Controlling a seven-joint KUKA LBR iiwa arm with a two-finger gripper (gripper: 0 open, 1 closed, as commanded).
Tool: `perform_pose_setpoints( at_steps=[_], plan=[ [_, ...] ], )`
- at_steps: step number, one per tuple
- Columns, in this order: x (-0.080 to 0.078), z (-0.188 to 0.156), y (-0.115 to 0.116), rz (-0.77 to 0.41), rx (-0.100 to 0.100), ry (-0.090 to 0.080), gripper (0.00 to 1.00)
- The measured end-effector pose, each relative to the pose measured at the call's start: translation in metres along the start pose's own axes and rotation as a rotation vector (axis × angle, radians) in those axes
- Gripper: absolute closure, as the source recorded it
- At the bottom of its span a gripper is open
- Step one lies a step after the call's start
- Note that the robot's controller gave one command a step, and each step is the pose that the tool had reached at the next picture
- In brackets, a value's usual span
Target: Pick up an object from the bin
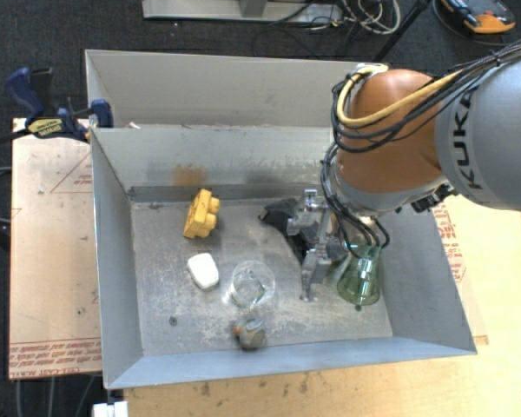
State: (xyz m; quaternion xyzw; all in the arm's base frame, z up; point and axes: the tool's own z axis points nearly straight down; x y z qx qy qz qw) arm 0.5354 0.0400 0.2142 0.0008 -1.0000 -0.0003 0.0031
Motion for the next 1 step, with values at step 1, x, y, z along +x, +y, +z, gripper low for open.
perform_pose_setpoints(
  at_steps=[1],
  plan=[
    [-0.0016, -0.0034, -0.0002, 0.002, 0.000, -0.007, 0.00]
  ],
)
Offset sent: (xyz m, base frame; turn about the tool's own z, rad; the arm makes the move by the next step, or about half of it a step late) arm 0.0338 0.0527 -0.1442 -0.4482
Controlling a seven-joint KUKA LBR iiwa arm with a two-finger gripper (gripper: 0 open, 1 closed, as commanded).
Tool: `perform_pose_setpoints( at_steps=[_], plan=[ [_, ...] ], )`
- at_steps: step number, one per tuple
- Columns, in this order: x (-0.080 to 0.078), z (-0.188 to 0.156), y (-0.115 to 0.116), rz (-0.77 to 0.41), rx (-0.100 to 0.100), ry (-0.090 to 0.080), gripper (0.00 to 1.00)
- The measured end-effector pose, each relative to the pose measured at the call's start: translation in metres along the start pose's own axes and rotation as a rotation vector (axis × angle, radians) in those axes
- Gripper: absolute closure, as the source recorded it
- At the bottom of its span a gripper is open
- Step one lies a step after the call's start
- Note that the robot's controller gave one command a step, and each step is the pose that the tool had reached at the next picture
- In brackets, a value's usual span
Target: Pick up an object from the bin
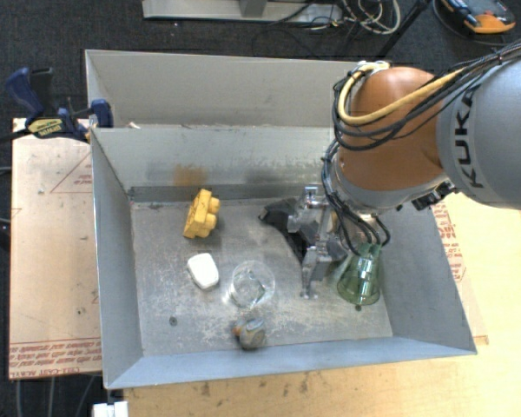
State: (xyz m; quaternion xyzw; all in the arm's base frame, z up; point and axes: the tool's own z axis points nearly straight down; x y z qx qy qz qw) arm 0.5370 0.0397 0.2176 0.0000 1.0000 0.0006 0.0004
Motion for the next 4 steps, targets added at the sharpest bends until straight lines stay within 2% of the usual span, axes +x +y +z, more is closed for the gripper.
perform_pose_setpoints(
  at_steps=[1, 2, 3, 4],
  plan=[
    [-0.010, 0.041, 0.015, -0.127, 0.000, -0.003, 0.00],
    [-0.016, 0.057, 0.048, -0.423, 0.000, -0.001, 0.00],
    [-0.034, 0.106, 0.050, -0.478, 0.000, -0.002, 0.00],
    [-0.037, 0.127, 0.054, -0.704, 0.001, 0.000, 0.00]
  ],
)
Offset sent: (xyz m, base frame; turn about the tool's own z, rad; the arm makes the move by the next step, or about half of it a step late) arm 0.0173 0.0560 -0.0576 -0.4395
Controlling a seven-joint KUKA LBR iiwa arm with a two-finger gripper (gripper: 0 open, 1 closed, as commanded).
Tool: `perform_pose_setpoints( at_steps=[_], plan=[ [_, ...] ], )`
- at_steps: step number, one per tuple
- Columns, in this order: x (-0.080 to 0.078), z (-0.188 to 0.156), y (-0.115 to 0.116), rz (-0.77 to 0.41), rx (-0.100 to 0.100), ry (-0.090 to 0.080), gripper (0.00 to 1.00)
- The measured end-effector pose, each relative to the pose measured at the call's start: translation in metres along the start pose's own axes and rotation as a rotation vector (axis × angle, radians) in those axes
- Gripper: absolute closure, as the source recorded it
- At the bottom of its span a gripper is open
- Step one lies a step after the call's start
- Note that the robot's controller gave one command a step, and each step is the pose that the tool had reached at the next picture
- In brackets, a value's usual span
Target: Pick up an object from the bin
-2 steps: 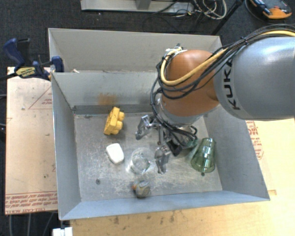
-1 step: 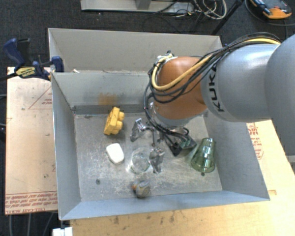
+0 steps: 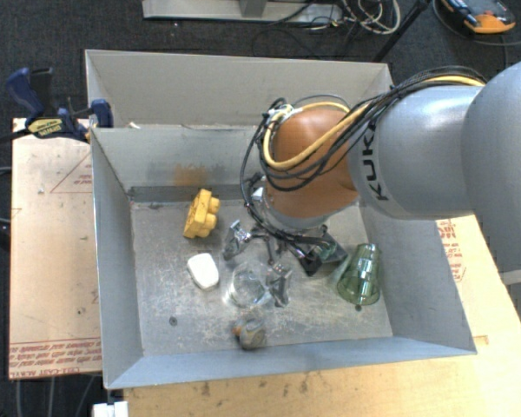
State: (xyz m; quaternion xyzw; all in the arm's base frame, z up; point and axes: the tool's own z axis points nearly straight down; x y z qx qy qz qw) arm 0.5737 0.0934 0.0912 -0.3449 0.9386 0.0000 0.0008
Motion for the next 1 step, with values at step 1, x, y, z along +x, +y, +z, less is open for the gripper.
perform_pose_setpoints(
  at_steps=[1],
  plan=[
    [0.0134, 0.0160, -0.0050, 0.181, 0.002, -0.008, 1.00]
  ],
)
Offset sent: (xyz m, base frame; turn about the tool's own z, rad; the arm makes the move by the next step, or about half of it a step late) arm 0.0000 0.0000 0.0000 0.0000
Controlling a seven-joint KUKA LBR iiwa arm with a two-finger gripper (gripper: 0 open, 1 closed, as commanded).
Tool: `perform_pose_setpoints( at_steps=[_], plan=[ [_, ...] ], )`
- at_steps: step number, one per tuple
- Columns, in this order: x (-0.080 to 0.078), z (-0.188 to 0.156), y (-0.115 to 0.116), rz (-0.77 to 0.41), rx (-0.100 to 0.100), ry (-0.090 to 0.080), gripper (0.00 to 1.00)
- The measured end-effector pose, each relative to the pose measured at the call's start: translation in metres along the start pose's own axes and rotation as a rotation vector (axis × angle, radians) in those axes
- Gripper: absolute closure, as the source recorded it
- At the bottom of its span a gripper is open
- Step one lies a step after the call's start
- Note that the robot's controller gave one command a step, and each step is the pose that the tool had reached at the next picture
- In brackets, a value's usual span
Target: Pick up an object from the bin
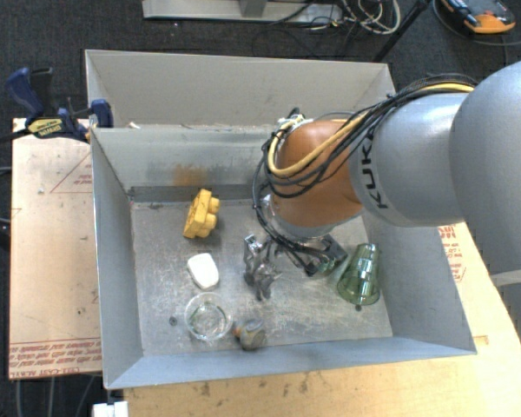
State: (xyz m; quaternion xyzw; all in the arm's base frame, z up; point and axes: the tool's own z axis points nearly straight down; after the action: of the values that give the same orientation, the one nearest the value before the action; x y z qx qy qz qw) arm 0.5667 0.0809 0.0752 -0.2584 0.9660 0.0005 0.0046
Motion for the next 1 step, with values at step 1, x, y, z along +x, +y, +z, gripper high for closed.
perform_pose_setpoints(
  at_steps=[1],
  plan=[
    [0.0009, 0.0005, -0.0003, 0.003, 0.000, -0.002, 1.00]
  ],
)
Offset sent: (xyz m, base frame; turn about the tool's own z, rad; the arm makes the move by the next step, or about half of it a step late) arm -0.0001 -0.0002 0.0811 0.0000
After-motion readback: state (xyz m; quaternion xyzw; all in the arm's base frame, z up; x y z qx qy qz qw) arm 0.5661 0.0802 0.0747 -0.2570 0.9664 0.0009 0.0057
